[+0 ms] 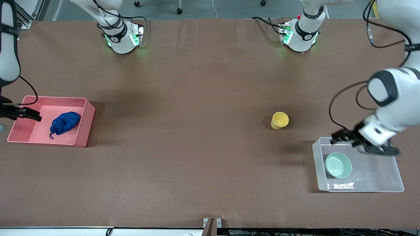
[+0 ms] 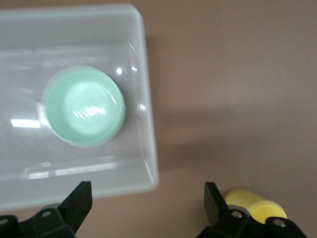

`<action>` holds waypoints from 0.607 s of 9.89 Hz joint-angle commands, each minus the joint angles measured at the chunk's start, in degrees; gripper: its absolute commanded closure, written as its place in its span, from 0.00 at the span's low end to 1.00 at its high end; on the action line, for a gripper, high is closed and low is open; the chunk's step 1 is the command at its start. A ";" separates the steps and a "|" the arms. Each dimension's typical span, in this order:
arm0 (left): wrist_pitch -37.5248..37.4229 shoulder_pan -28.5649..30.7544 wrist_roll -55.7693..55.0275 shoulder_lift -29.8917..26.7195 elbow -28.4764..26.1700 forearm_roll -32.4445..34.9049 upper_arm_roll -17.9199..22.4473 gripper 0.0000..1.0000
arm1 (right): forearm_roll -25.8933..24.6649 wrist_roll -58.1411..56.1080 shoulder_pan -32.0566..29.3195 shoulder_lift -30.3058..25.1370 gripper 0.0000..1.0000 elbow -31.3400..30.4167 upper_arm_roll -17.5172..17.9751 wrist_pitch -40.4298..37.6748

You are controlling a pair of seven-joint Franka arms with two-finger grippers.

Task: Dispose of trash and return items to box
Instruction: 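Release the bag and bowl, then reach the left gripper to the yellow cup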

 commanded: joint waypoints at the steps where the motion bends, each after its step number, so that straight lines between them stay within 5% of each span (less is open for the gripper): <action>1: 4.75 0.06 -1.78 -1.76 -10.98 1.64 -5.96 0.00 | 0.03 13.89 6.82 -5.28 0.00 -1.21 -0.14 -3.79; 4: 10.82 -0.29 -6.28 2.88 -13.46 1.90 -12.21 0.06 | 0.12 17.21 9.23 -5.74 0.00 12.90 -0.40 -18.71; 6: 11.01 -0.91 -6.28 5.43 -14.07 3.30 -12.75 0.30 | 0.03 7.76 8.18 -5.74 0.00 19.34 -0.84 -24.88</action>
